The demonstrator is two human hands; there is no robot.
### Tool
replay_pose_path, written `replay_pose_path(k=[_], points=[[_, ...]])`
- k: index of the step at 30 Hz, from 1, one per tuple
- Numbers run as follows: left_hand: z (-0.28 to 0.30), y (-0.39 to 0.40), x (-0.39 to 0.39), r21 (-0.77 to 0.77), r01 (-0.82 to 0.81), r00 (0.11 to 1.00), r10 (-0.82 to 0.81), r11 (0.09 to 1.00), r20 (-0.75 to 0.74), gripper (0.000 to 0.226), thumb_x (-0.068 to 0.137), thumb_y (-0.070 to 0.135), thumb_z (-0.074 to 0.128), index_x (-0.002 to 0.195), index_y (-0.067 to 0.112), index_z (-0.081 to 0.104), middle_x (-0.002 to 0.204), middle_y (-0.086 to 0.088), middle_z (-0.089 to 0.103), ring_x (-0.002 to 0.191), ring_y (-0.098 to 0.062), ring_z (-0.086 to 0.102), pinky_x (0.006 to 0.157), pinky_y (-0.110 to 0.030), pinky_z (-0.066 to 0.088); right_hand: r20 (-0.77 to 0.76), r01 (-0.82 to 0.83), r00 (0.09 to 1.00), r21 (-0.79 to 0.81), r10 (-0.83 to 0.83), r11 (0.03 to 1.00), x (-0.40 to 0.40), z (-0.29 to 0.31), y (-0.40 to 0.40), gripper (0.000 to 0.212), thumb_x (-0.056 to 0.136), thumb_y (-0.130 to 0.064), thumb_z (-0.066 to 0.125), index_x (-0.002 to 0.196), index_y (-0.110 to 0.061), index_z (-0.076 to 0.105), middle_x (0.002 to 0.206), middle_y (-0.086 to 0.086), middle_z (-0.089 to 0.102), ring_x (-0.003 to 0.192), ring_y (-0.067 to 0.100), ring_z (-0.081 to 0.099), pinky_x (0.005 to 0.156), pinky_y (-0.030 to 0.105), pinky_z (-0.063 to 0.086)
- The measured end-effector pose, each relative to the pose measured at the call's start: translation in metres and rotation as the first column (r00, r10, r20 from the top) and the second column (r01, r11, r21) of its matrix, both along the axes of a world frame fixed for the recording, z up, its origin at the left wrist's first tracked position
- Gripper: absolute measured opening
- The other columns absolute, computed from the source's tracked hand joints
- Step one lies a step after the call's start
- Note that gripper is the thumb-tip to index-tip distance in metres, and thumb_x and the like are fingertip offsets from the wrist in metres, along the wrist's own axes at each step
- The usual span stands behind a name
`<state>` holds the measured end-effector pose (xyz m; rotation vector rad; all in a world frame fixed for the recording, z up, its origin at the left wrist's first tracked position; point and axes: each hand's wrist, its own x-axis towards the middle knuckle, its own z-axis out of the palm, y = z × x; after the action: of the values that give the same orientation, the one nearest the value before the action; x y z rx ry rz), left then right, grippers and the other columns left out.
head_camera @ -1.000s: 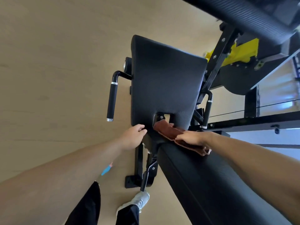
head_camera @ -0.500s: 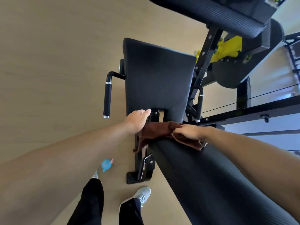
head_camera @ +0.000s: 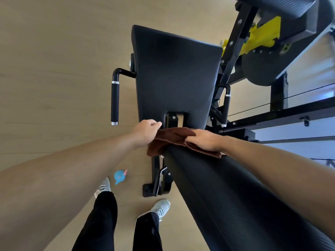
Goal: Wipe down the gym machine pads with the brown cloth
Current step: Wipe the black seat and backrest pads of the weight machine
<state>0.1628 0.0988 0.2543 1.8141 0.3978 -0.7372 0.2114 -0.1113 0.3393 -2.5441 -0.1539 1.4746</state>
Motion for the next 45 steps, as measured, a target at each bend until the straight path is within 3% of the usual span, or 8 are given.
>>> replay_pose_path(k=[6, 13, 21, 25, 29, 33, 41, 45], points=[[0.009, -0.013, 0.014, 0.021, 0.016, 1.0, -0.016, 1.0, 0.021, 0.04, 0.1, 0.044, 0.04, 0.109, 0.016, 0.068, 0.112, -0.005, 0.07, 0.109, -0.025, 0.061, 0.101, -0.044, 0.047, 0.002, 0.133, 0.991, -0.154, -0.135, 0.979, 0.023, 0.01, -0.055, 0.031, 0.09, -0.037, 0.052, 0.096, -0.014, 0.071, 0.097, 0.01, 0.073, 0.09, 0.025, 0.068, 0.085, 0.037, 0.052], [0.005, -0.01, 0.018, 0.014, 0.012, 1.0, -0.012, 1.0, 0.004, 0.041, 0.1, 0.044, 0.038, 0.116, 0.019, 0.066, 0.116, -0.002, 0.067, 0.112, -0.024, 0.059, 0.103, -0.044, 0.046, 0.097, 0.232, 0.973, -0.327, -0.211, 0.916, 0.034, 0.02, -0.126, 0.025, 0.095, -0.034, 0.05, 0.104, -0.018, 0.068, 0.105, 0.006, 0.071, 0.088, 0.022, 0.066, 0.08, 0.03, 0.049], [0.014, -0.017, 0.014, -0.002, -0.081, 0.996, 0.081, 0.997, 0.041, 0.05, 0.086, 0.05, 0.037, 0.097, 0.015, 0.07, 0.102, -0.004, 0.071, 0.104, -0.027, 0.063, 0.098, -0.045, 0.048, -0.033, -0.018, 0.999, -0.046, 0.017, 0.999, -0.005, 0.034, -0.007, 0.031, 0.093, -0.044, 0.053, 0.113, -0.026, 0.068, 0.11, -0.003, 0.069, 0.102, 0.018, 0.061, 0.098, 0.035, 0.042], [0.03, -0.012, 0.018, 0.004, -0.069, 0.995, 0.068, 0.998, 0.072, 0.037, 0.082, 0.049, 0.036, 0.072, 0.027, 0.065, 0.095, -0.003, 0.071, 0.102, -0.028, 0.064, 0.098, -0.043, 0.047, -0.194, -0.285, 0.936, 0.079, 0.295, 0.955, -0.033, 0.064, 0.052, 0.049, 0.096, -0.051, 0.047, 0.138, -0.03, 0.053, 0.14, -0.004, 0.052, 0.127, 0.02, 0.046, 0.113, 0.038, 0.03], [0.058, -0.005, 0.007, -0.03, 0.026, 0.997, -0.024, 0.999, 0.071, 0.032, 0.098, 0.035, 0.043, 0.094, 0.019, 0.071, 0.106, -0.003, 0.071, 0.109, -0.025, 0.062, 0.102, -0.042, 0.046, -0.309, -0.469, 0.841, -0.005, 0.445, 0.883, -0.056, 0.105, 0.059, 0.066, 0.099, -0.052, 0.04, 0.158, -0.032, 0.02, 0.167, -0.003, 0.011, 0.153, 0.023, 0.01, 0.123, 0.044, 0.006], [0.092, -0.021, -0.024, -0.065, 0.177, 0.983, -0.173, 0.982, 0.056, 0.027, 0.099, 0.034, 0.044, 0.101, 0.027, 0.07, 0.104, 0.008, 0.069, 0.108, -0.015, 0.062, 0.093, -0.03, 0.046, -0.396, -0.582, 0.766, -0.092, 0.507, 0.808, -0.087, 0.147, 0.062, 0.066, 0.097, -0.062, 0.031, 0.157, -0.038, 0.022, 0.166, -0.01, -0.015, 0.154, 0.026, -0.007, 0.122, 0.052, -0.001], [0.173, -0.052, -0.062, -0.06, 0.279, 0.952, -0.268, 0.958, 0.144, 0.031, 0.1, 0.033, 0.051, 0.092, 0.017, 0.077, 0.09, 0.011, 0.071, 0.096, -0.011, 0.065, 0.073, -0.021, 0.047, -0.241, -0.587, 0.795, -0.076, 0.556, 0.806, -0.141, 0.246, 0.039, 0.068, 0.097, -0.067, 0.031, 0.157, -0.037, 0.02, 0.166, -0.018, 0.0, 0.154, 0.02, 0.001, 0.123, 0.048, 0.005], [0.224, -0.072, -0.088, -0.014, 0.188, 0.94, -0.176, 0.982, 0.293, 0.031, 0.098, 0.038, 0.054, 0.094, 0.018, 0.077, 0.095, 0.009, 0.074, 0.095, -0.008, 0.068, 0.073, -0.02, 0.05, 0.004, -0.52, 0.854, 0.034, 0.52, 0.853, -0.184, 0.297, 0.013, 0.051, 0.103, -0.053, 0.036, 0.149, -0.034, 0.039, 0.149, -0.008, 0.045, 0.133, 0.016, 0.044, 0.107, 0.031, 0.033]])
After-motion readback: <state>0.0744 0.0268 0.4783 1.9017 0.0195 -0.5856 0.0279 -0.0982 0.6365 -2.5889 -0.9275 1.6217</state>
